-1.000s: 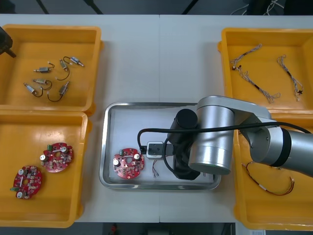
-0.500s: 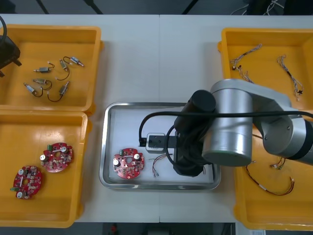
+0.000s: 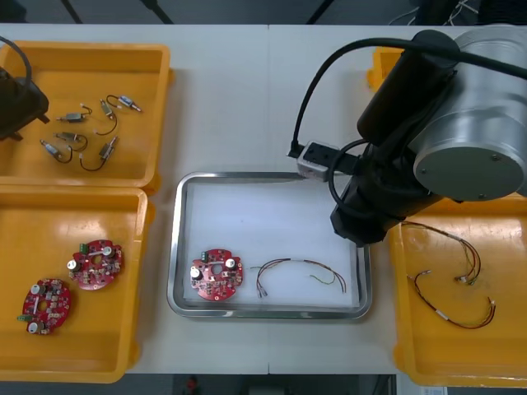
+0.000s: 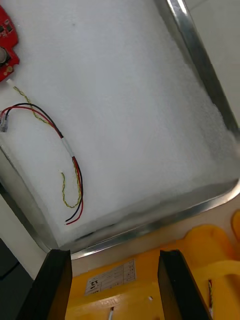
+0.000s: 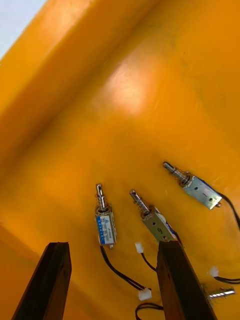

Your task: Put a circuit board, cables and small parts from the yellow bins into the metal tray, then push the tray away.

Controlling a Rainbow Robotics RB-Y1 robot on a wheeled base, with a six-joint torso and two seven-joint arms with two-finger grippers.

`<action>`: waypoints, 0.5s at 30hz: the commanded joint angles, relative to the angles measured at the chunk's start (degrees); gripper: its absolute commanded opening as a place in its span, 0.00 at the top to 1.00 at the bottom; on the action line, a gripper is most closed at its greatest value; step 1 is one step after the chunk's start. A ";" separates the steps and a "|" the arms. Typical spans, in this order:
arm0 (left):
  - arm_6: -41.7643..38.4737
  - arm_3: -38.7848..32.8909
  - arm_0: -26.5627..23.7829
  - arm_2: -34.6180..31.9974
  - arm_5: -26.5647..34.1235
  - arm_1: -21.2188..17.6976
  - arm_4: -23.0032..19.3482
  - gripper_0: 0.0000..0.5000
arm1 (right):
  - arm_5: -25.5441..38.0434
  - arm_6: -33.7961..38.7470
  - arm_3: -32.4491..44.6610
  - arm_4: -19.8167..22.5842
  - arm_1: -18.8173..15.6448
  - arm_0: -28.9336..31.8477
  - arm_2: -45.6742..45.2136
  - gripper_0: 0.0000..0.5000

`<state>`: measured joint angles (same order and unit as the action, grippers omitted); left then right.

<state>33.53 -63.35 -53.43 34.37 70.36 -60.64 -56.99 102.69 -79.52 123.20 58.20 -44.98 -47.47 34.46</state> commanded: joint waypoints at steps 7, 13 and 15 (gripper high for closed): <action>4.52 0.77 -2.38 5.71 -4.00 0.61 0.22 0.00 | 1.20 10.79 -3.49 4.56 -7.23 0.18 -5.90 0.00; 4.61 3.85 -2.47 5.71 -6.37 2.46 -0.31 0.00 | 1.46 10.44 -10.52 7.99 -9.60 0.10 -10.82 0.00; 4.70 4.99 -2.38 5.71 -7.25 3.07 -0.31 0.00 | 1.55 10.79 -12.37 7.81 -10.13 0.10 -11.96 0.00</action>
<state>33.55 -60.08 -53.43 39.98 64.53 -58.91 -57.06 103.72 -70.55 112.31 65.60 -52.40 -47.44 26.04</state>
